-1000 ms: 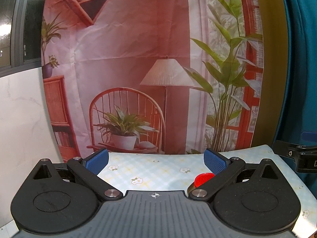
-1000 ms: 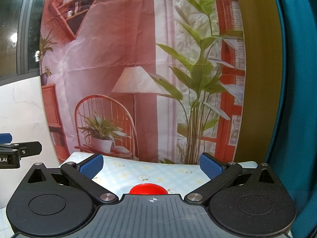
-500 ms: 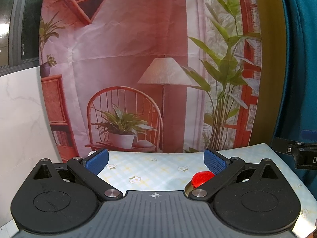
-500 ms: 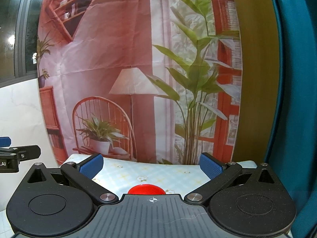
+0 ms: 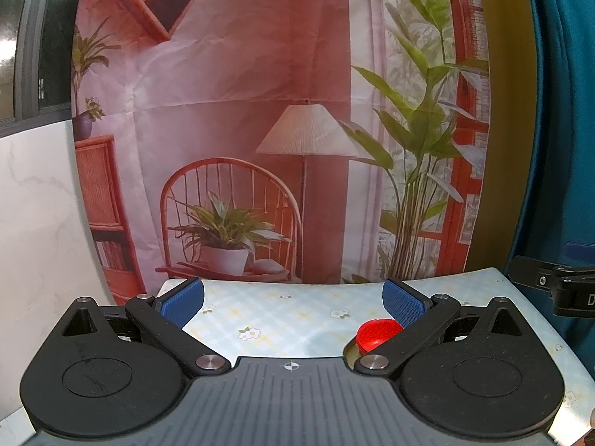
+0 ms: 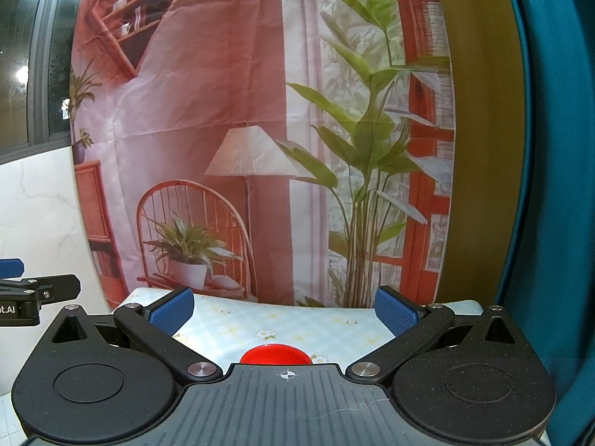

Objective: Organize plates and bowls

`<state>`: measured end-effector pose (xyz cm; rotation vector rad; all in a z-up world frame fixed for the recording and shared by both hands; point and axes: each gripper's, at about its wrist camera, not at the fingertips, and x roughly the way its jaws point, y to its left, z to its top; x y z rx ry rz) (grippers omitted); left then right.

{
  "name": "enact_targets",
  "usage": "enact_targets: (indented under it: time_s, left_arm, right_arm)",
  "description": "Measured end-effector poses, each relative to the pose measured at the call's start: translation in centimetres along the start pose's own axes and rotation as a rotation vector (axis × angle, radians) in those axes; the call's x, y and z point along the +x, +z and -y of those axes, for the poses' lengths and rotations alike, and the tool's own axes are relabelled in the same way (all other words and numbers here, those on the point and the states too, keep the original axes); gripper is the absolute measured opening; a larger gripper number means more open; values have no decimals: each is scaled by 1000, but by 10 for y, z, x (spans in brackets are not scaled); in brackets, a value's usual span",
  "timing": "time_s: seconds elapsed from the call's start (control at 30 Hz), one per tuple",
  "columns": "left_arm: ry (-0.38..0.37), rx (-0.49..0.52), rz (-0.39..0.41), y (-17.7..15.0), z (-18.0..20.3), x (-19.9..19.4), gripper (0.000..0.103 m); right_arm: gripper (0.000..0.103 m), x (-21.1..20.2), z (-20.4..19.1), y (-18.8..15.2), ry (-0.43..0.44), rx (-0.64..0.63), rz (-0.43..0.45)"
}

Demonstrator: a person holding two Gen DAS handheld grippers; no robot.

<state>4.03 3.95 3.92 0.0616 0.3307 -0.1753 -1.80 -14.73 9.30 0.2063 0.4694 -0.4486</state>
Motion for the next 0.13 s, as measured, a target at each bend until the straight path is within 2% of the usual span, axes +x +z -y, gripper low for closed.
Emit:
enact_targets:
  time_s: [0.13]
  left_arm:
    - [0, 5, 0, 0, 0, 1, 103]
  right_arm:
    - [103, 0, 0, -1, 1, 4, -4]
